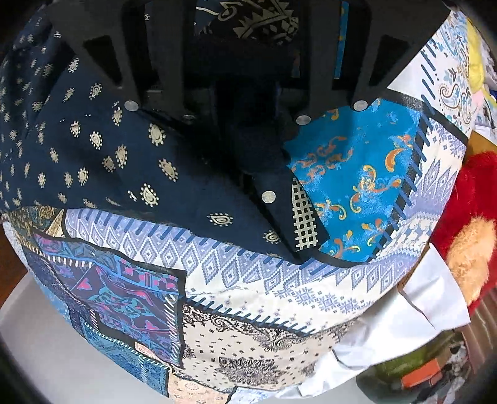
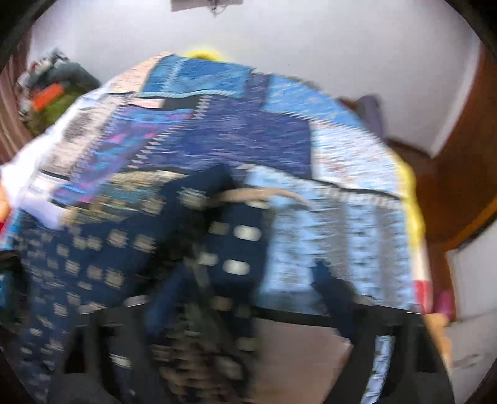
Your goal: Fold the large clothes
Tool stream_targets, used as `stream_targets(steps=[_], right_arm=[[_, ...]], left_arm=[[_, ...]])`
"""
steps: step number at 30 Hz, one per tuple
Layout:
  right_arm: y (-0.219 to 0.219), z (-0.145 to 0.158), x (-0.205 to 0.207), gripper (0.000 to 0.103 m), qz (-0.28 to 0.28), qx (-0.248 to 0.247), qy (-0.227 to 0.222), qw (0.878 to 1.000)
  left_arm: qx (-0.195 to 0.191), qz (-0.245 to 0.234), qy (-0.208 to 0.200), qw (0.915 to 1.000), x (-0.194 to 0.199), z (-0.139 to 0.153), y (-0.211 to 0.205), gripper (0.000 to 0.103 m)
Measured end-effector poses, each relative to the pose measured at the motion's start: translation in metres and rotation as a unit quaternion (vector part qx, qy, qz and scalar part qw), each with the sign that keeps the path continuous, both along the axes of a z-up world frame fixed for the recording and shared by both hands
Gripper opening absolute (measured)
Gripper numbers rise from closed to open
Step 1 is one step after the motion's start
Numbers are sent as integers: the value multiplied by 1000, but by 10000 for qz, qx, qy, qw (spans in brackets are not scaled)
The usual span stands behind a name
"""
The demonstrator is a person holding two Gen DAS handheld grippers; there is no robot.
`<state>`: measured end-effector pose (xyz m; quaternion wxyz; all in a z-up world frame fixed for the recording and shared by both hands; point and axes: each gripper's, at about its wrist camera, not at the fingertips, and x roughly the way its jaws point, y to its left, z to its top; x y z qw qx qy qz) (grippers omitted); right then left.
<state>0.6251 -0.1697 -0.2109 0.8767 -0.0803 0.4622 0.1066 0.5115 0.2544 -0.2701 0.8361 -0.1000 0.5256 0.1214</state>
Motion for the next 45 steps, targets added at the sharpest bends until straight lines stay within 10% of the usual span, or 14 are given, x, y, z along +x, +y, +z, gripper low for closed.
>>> stream_targets(steps=[9,25,36,45], right_arm=[[-52,26,-56,91,29,421,328,9986],[-42,146,-241,101,653,1019,-304,9922],[-51,97,-330,101,807,1373,558,9857],[-57,44,-362,95,871,1739,1442,9702]], left_arm=[[408,-350,186,9984,-35,22,-18,52],[390,-403,-904,9943,-206,143,-43,103],[-456,-288,134,9985,-292,52,-44,103],[-1750,-196,768,9814,-325,-23,-62,102]])
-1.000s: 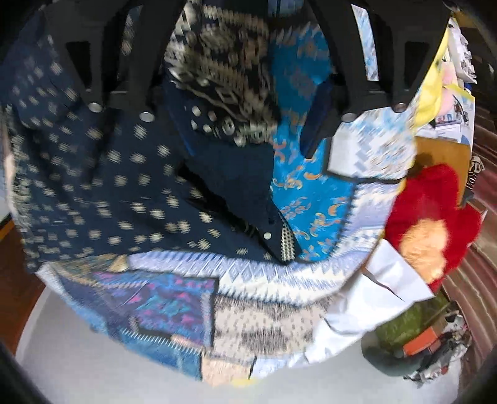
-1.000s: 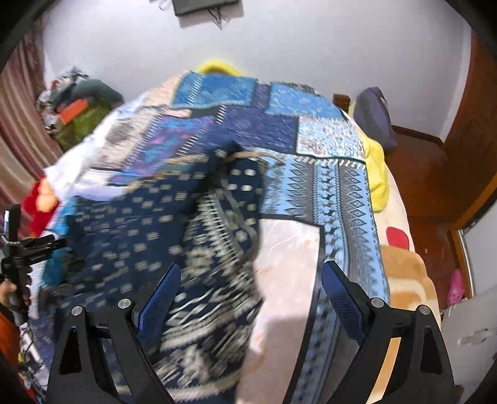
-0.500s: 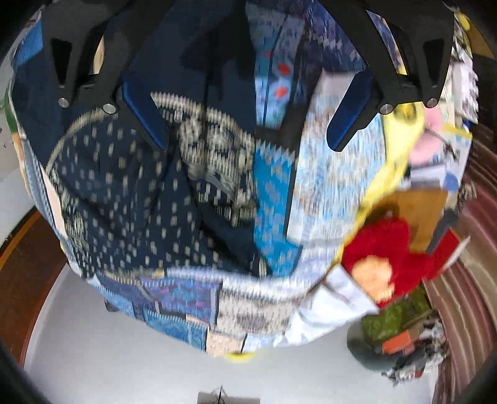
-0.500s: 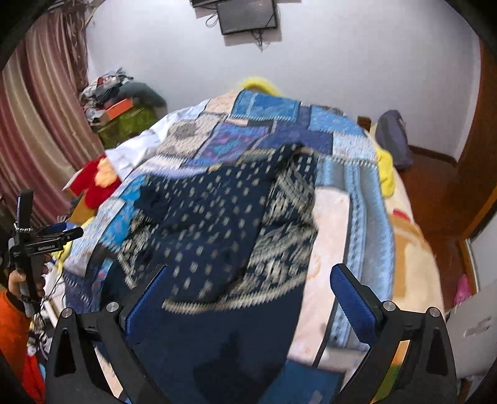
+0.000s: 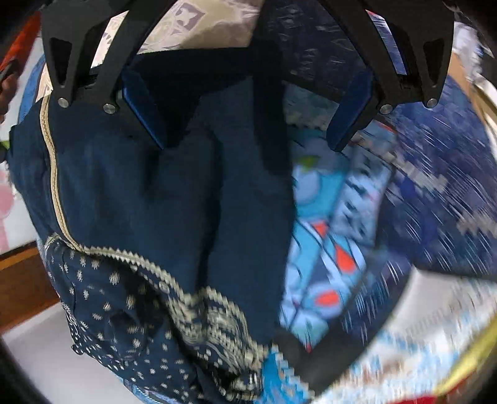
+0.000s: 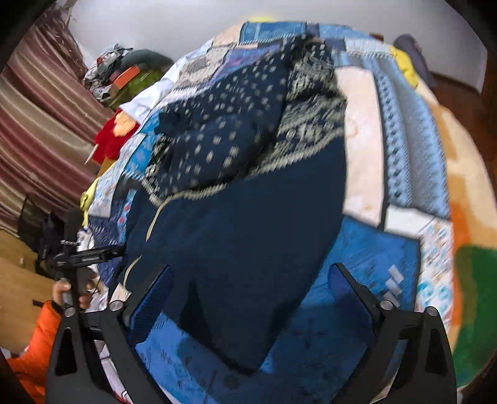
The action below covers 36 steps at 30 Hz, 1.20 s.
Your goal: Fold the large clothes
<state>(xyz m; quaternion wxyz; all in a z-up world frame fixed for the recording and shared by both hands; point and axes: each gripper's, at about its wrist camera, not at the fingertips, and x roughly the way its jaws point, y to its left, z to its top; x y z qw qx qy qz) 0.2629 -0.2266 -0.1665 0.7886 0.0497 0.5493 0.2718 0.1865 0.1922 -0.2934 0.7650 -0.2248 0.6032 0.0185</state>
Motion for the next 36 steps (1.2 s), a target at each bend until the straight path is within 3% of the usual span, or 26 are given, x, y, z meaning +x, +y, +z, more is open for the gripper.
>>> stream_targets(steps=[1,5,8,9,11,18,22,26,31,34,36], right_arm=[[2,0,-5,94,4,-71,-146,9999],[9,1,-14,65,97,-34,-296,9995],[17,1,-16,41,212,-147,-425,9988],[19,2,-16,29,237,-100,-448,9987],[20,4,-13,15,280,83,-410,9987],[23,33,3,12,394,431,-832,9948],[25,58,27,12,326,651,-1127,9910],[30,86,70,11,153,791,-1437,9863],[45,108,139,11,-114,634,-1823,9811],[59,104,192,11,-328,417,-1894,9805],[71,87,232,11,-471,239,-1781,9826]], left_arm=[[-124,45,16,9999,-1,-4,-2,101],[-742,103,-92,9972,-5,-7,-7,72],[-785,-75,-235,9966,-5,3,-14,44],[-650,-117,-263,9975,-4,9,-17,28],[-350,-217,-274,9988,-1,20,-21,11],[-99,-328,-1103,9933,17,89,-20,11],[63,-366,-1756,9838,39,140,-11,11],[581,-243,-2295,9713,93,185,0,10],[1140,188,-2442,9628,168,199,22,10],[1419,548,-2307,9611,225,187,39,10],[1383,667,-2144,9646,254,170,51,10]])
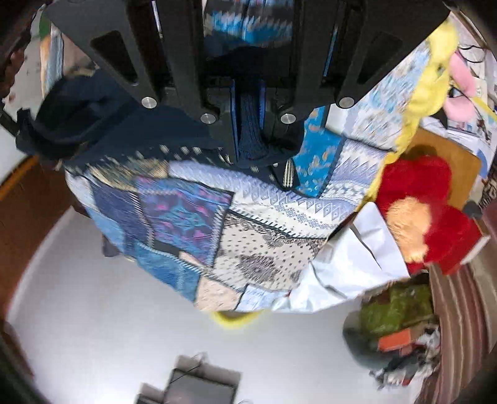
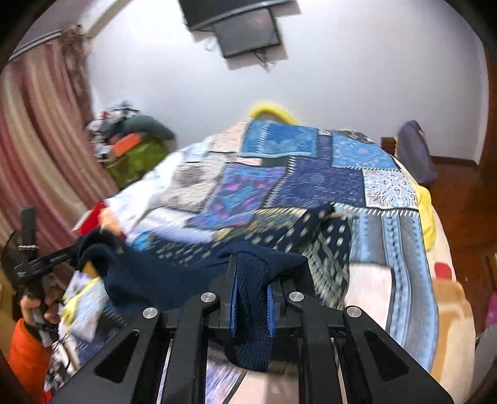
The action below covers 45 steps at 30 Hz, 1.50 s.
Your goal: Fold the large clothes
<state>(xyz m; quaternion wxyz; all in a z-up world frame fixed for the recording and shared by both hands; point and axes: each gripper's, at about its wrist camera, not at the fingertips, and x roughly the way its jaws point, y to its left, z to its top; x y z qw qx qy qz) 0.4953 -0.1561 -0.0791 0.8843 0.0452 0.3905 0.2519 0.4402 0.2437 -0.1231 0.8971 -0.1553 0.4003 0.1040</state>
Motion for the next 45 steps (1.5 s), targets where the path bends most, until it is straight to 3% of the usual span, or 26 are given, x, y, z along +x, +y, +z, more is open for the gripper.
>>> stream_targets(steps=[5,7,10,15,18,20,22,25,26,28,29,30,32,34,38,42,45], right_arm=[[26,-57,75,12,-244,-386,439,9980],[30,-84,99,12,-313,-521,644,9961],[24,-107,115,12,-250,-464,761,9957],[-1,-105,116,12,20,-267,743,9969],[-23,-97,110,12,-287,-735,518,9955],[-40,-90,106,12,-904,-1376,261,9860],[-55,-82,99,12,-861,-1478,155,9851],[-70,-67,81,12,-627,-1199,171,9907],[-70,-61,73,12,-522,-1150,122,9919],[-67,-53,59,12,-407,-1114,25,9929],[-63,-49,52,12,-307,-1055,2,9939],[-60,-47,47,12,-224,-1006,11,9947],[-45,-46,35,12,23,-883,65,9961],[-28,-46,22,12,297,-824,103,9961],[9,-58,9,12,723,-819,205,9938],[42,-82,10,12,990,-1051,308,9890],[64,-107,24,12,1067,-1255,471,9852]], left_arm=[[110,195,673,9975,64,-68,16,11],[103,260,1025,9943,80,-103,22,12],[121,276,1187,9925,86,-126,26,14],[565,90,1333,9894,89,-129,20,16],[705,-161,1536,9855,92,-122,19,17],[766,-335,1673,9824,93,-113,18,19],[743,-442,1710,9815,92,-98,17,24],[661,-582,1551,9840,80,-70,17,37],[628,-637,1468,9851,74,-58,16,46],[756,-601,1338,9863,67,-44,14,70],[1040,-480,1149,9867,60,-32,12,86],[1254,-397,919,9870,52,-21,10,94],[1373,-313,629,9880,38,-6,7,97],[1221,-428,611,9897,31,-2,6,97],[1122,-898,755,9867,15,-20,-13,97],[1386,-1244,1213,9750,17,-72,-40,97],[1616,-1176,1518,9680,32,-106,-46,97]])
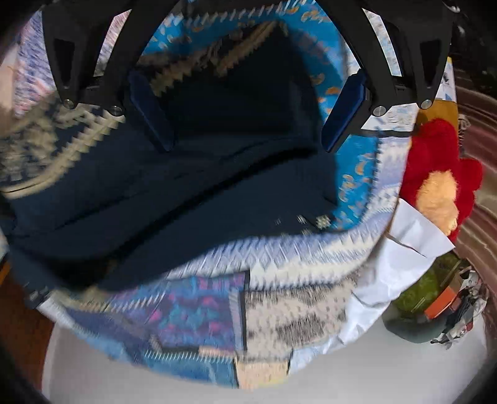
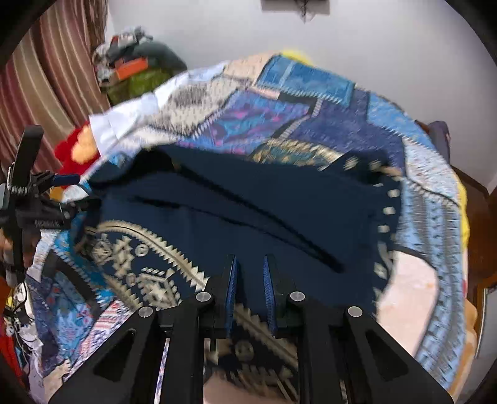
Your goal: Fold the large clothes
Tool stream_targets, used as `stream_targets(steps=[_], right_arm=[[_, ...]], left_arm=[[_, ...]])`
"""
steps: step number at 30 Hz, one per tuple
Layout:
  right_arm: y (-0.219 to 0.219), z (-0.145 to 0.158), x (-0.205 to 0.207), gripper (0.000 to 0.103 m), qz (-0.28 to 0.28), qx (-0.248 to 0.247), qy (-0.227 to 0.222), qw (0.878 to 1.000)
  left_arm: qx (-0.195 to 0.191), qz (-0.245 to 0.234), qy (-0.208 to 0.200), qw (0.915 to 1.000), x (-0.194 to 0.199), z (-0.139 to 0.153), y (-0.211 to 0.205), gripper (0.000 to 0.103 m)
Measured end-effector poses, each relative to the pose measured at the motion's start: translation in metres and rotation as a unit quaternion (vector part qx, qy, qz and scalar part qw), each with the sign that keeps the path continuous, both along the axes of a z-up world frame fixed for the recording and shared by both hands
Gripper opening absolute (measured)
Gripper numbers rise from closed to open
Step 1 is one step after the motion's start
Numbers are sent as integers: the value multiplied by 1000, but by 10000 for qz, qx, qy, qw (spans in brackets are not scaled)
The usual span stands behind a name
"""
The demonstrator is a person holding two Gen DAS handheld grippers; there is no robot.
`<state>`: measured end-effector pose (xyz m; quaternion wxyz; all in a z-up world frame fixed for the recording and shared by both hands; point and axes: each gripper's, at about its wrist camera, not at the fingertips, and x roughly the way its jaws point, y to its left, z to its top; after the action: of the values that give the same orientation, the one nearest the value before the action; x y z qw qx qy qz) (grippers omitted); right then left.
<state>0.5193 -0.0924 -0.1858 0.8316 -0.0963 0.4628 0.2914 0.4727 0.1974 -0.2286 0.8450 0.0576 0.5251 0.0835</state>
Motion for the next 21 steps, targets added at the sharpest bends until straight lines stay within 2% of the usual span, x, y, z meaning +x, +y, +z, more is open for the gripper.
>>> stream_targets(steps=[4,10,12,16,19,21], right_arm=[[15,-17,28,12,-97,-135,-120,9998],[25,-2,79,12,-342,158,-178,9991],[30,9,92,12,-479,68,-407,9980],[32,38,102,12,-832,94,-868,9927],[27,72,88,12,-1077,112,-1615,9809],[21,92,78,12,-1081,200,-1835,9769]], left_arm=[[-18,378,-28,9993,33,-16,15,97],[47,911,-294,9954,78,8,42,97],[163,1125,-470,9924,87,25,50,97],[63,1344,-871,9871,84,69,64,97],[-5,1233,-1187,9852,64,100,66,97],[2,1111,-1221,9863,50,109,63,97]])
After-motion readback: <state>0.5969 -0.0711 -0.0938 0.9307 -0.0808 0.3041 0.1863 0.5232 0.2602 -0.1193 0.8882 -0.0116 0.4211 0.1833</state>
